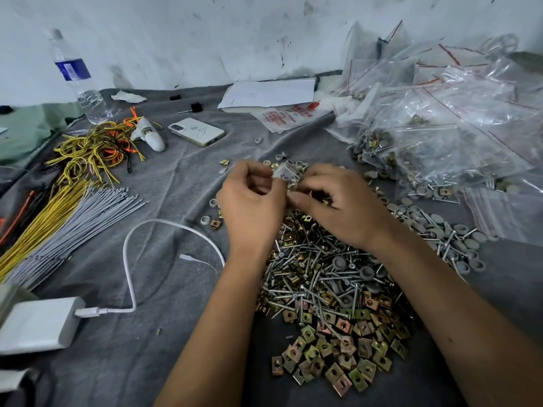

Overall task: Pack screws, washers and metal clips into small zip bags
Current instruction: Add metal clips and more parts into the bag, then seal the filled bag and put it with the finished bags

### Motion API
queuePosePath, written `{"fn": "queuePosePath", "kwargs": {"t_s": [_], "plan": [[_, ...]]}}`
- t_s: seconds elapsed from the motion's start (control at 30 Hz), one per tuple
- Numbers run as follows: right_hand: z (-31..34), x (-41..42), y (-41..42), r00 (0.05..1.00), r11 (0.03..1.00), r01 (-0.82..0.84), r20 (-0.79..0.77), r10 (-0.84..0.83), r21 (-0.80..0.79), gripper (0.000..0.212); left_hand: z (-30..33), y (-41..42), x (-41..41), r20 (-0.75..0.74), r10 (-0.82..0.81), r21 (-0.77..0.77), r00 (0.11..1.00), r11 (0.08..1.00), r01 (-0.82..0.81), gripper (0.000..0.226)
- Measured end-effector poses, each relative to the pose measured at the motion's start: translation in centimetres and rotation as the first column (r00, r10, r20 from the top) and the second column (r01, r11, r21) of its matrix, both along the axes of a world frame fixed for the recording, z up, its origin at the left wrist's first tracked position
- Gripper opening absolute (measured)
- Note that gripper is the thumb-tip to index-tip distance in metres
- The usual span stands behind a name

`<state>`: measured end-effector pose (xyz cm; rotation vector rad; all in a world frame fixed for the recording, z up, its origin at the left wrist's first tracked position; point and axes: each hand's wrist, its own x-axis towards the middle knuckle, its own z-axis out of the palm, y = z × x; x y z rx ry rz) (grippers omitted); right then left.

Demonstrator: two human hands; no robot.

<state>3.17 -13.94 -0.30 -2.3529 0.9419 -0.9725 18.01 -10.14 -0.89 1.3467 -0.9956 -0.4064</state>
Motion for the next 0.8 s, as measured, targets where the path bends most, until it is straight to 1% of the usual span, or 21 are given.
{"fn": "queuePosePath", "kwargs": {"t_s": [0.07,0.17,0.23,0.33,0.43,0.47,0.53,0.57,0.6,0.63,0.67,0.7,0.77,0.8], "plan": [[0.0,0.1,-0.2,1.0,0.999,0.029,-0.01,-0.029,0.019,0.022,0.2,0.0,0.1,-0.095,0.008,-0.019,0.995,1.0,-0.01,0.011],[0.7,0.1,-0.3,0.996,0.996,0.08,0.03,-0.081,0.034,0.015,0.4,-0.1,0.1,-0.227,-0.035,-0.059,0.973,0.998,0.022,0.011],[1.4,0.2,-0.5,0.991,0.991,0.134,0.024,-0.134,-0.004,0.016,0.6,0.0,0.3,-0.282,-0.076,-0.103,0.957,0.994,0.048,0.011],[3.3,0.3,-0.9,0.984,0.985,0.173,-0.048,-0.174,-0.021,0.019,0.7,0.0,0.4,-0.32,-0.118,-0.181,0.94,0.982,0.062,0.012],[6.0,0.3,-1.2,0.978,0.991,0.132,-0.16,-0.135,-0.033,0.013,0.8,0.2,0.9,-0.351,-0.053,-0.224,0.935,0.974,-0.029,0.006],[6.9,0.2,-1.2,0.979,0.992,0.112,-0.164,-0.12,-0.057,0.011,0.8,0.2,1.2,-0.357,-0.006,-0.226,0.934,0.971,-0.081,0.003],[8.5,0.3,-1.0,0.988,0.986,0.104,-0.102,-0.118,-0.134,0.01,0.6,0.0,1.9,-0.351,0.093,-0.21,0.932,0.962,-0.175,0.007],[9.3,0.3,-0.9,0.99,0.981,0.103,-0.079,-0.117,-0.164,0.011,0.6,0.0,2.1,-0.347,0.118,-0.202,0.93,0.959,-0.197,0.01],[9.8,0.2,-0.7,0.99,0.982,0.09,-0.089,-0.106,-0.169,0.011,0.6,0.0,2.2,-0.345,0.119,-0.193,0.931,0.962,-0.194,0.014],[10.3,0.0,-0.6,0.988,0.986,0.071,-0.125,-0.09,-0.15,0.011,0.6,0.0,2.3,-0.343,0.088,-0.182,0.935,0.97,-0.158,0.017],[10.6,-0.3,-0.5,0.986,0.99,0.051,-0.154,-0.071,-0.131,0.011,0.5,-0.1,2.3,-0.334,0.027,-0.165,0.942,0.983,-0.086,0.021],[10.9,-0.6,-0.4,0.989,0.99,0.044,-0.137,-0.062,-0.134,0.011,0.5,-0.1,2.2,-0.316,-0.063,-0.136,0.947,0.99,0.021,0.026],[11.6,-1.1,-0.4,0.997,0.981,0.053,-0.038,-0.061,-0.185,0.011,0.5,-0.1,1.8,-0.266,-0.285,-0.07,0.921,0.959,0.276,0.044],[11.8,-1.3,-0.5,0.997,0.982,0.05,-0.05,-0.06,-0.181,0.01,0.3,-0.1,1.5,-0.261,-0.384,-0.05,0.885,0.922,0.385,0.055]]}}
